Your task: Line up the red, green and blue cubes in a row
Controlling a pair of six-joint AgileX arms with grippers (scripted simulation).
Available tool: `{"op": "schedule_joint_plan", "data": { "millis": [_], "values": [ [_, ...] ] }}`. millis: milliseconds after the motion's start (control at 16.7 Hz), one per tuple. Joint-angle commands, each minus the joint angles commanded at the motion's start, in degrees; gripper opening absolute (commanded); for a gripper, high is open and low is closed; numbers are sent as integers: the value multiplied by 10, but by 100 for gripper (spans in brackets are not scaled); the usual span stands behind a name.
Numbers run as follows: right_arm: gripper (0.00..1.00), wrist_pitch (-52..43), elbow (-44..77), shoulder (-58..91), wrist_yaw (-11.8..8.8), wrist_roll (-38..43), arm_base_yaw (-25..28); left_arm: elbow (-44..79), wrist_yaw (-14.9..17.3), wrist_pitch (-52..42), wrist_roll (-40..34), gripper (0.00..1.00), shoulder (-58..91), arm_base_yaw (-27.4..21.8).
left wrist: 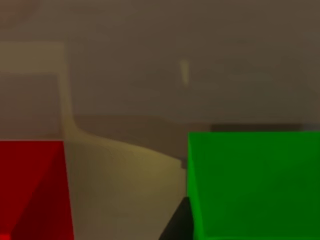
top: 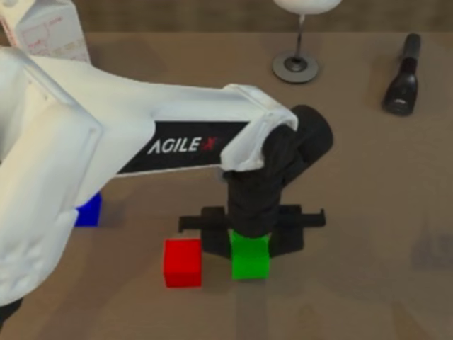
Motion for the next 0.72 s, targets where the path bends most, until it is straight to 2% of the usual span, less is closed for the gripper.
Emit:
{"op": "schedule_joint_plan", "data": {
  "millis": [240,720],
  "values": [
    [100,0,0,0,0,0,0,0,0,0,0,98,0,0],
    [100,0,0,0,0,0,0,0,0,0,0,100,0,0]
  ]
}}
